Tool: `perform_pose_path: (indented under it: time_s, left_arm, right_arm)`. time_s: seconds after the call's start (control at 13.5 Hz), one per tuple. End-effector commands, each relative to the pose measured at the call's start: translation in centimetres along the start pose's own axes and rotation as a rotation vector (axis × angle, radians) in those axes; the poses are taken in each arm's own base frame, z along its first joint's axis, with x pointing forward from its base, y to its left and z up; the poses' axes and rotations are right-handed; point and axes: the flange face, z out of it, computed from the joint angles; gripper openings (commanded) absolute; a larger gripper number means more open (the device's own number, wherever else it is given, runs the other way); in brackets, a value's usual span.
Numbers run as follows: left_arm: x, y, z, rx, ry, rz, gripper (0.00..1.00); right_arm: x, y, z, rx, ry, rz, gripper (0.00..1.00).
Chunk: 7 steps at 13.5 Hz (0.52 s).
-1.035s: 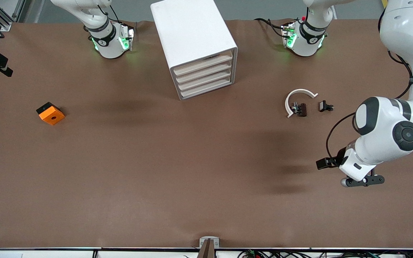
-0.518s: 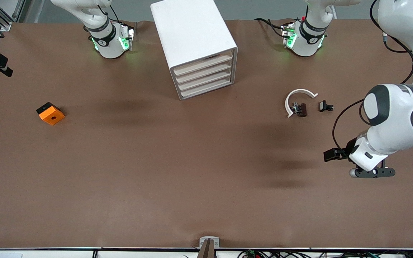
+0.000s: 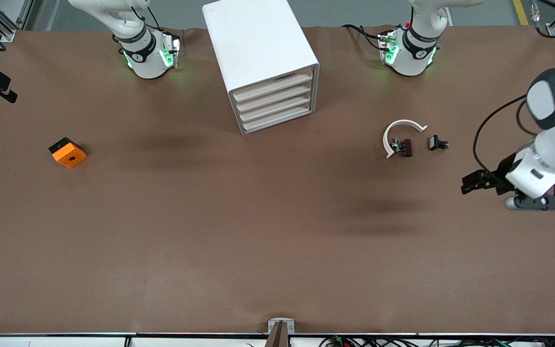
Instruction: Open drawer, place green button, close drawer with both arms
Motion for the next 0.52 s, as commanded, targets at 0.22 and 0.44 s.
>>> perform_pose_path:
  time_s: [0.22, 0.44]
  left_arm:
    - [-4.2, 1.0, -8.3, 0.003, 0.063, 0.030, 1.00]
    - [-4.8, 2.7, -11.0, 0.058, 0.085, 0.068, 1.00]
  right_arm:
    - [-0.7, -0.1, -0.3, -0.002, 0.010, -0.003, 1.00]
    - [-0.5, -0.2, -0.2, -0.002, 0.013, -0.007, 1.00]
